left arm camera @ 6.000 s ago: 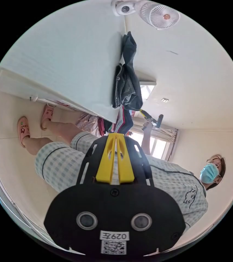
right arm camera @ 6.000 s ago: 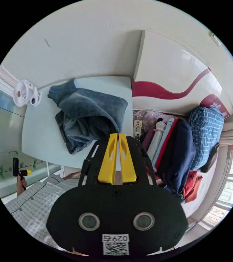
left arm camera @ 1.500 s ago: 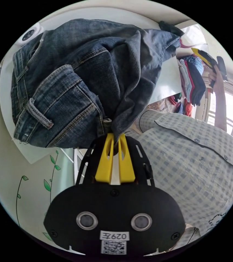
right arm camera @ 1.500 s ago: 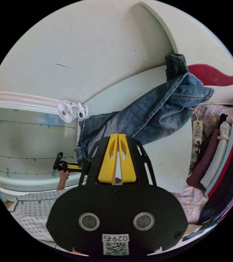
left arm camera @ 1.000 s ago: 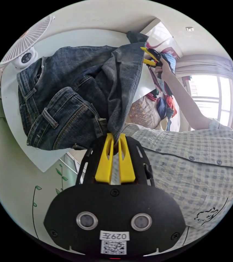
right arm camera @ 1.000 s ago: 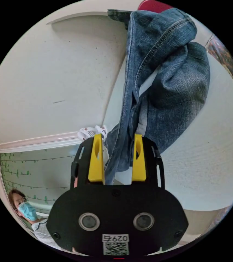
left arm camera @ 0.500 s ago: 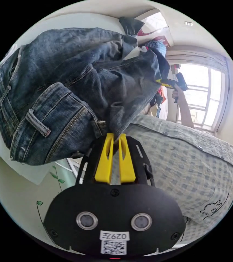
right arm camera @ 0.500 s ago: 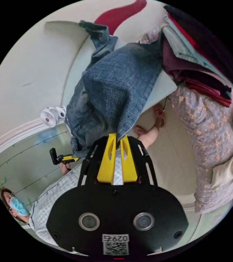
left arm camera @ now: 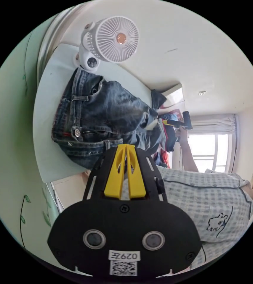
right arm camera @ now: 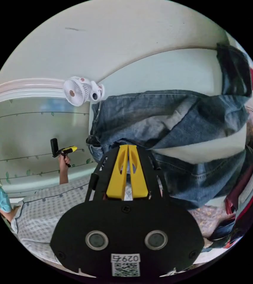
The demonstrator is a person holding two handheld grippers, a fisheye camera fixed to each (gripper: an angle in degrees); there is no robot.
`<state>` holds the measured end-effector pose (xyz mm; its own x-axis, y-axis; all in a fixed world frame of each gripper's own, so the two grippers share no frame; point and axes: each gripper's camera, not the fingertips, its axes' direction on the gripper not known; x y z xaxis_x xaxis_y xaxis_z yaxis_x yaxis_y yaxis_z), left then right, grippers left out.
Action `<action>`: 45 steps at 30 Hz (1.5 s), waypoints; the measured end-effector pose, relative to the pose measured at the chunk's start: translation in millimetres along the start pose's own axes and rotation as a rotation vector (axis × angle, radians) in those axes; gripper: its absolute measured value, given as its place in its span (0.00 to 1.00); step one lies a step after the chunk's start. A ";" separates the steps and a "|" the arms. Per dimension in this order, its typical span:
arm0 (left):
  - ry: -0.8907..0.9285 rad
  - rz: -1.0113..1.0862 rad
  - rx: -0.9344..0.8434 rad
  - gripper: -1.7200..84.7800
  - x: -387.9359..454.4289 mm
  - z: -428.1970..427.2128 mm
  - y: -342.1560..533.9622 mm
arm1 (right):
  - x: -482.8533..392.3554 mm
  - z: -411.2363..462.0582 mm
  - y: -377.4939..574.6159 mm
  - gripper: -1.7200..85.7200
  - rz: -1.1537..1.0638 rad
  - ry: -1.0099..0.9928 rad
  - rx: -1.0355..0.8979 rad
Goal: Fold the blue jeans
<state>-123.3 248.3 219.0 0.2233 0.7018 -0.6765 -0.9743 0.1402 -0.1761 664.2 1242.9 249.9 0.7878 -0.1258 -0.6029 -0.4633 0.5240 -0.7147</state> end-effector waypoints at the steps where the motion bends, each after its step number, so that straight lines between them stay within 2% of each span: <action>1: -0.002 0.004 0.010 0.01 0.3 4.9 -4.2 | -7.6 14.6 -19.1 0.02 -0.027 0.022 -0.034; 4: -0.077 0.000 -0.053 0.01 1.0 46.6 -32.9 | -42.6 94.7 -97.8 0.01 -0.124 0.221 -0.212; 6: -0.187 -0.058 -0.207 0.01 -8.6 90.1 -50.7 | -64.6 157.2 -132.7 0.01 -0.207 0.282 -0.356; 7: -0.228 -0.081 -0.242 0.01 -11.7 98.8 -51.5 | -68.9 171.3 -137.3 0.01 -0.224 0.289 -0.390; 9: -0.471 -0.156 -0.312 0.01 -20.8 121.6 -39.0 | -90.0 179.8 -149.3 0.01 -0.299 0.306 -0.369; 10: -0.502 -0.159 -0.313 0.01 -22.7 126.0 -33.6 | -93.3 179.5 -152.3 0.01 -0.307 0.309 -0.362; 14: -0.417 -0.262 -0.161 0.01 -37.1 117.5 -6.6 | -112.1 172.3 -176.8 0.01 -0.358 0.334 -0.276; 18: -0.263 -0.339 -0.152 0.01 -57.8 111.1 -4.5 | -134.9 174.3 -210.6 0.01 -0.387 0.378 -0.279; 20: -0.247 -0.335 -0.151 0.01 -59.5 109.7 -4.2 | -144.1 176.2 -222.1 0.01 -0.421 0.398 -0.297; 24: -0.336 -0.349 -0.133 0.01 -58.5 91.9 -11.0 | -150.2 172.3 -243.7 0.01 -0.451 0.382 -0.306; 28: -0.301 -0.381 -0.132 0.01 -76.9 77.1 -11.7 | -123.1 160.5 -261.4 0.01 -0.302 0.220 -0.372; 29: -0.322 -0.409 -0.127 0.01 -78.8 70.8 -8.8 | -114.1 153.1 -254.5 0.01 -0.317 0.132 -0.420; 30: -0.378 -0.422 -0.118 0.01 -73.5 63.7 -4.2 | -109.2 131.1 -236.3 0.01 -0.380 0.039 -0.377; 34: -0.509 -0.408 -0.037 0.01 -38.5 45.5 19.8 | -60.6 49.1 -150.9 0.01 -0.334 -0.010 -0.233; 37: -0.385 -0.303 0.073 0.01 0.6 41.6 28.7 | 13.2 -15.4 -64.0 0.01 -0.116 0.013 -0.101; 39: -0.296 -0.172 0.114 0.01 37.5 56.0 11.8 | 66.9 -55.5 0.2 0.01 0.115 0.165 0.011; 41: -0.318 -0.086 0.050 0.01 63.3 84.2 -16.2 | 93.1 -75.0 35.8 0.02 0.241 0.233 0.064; 45: -0.412 0.095 -0.191 0.01 113.8 182.1 -87.0 | 111.4 -116.9 69.8 0.02 0.264 0.087 0.268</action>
<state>-18.3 443.1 287.6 0.0655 0.9297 -0.3625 -0.9585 -0.0424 -0.2819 672.1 1167.0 91.4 0.6133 -0.0219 -0.7896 -0.5138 0.7481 -0.4198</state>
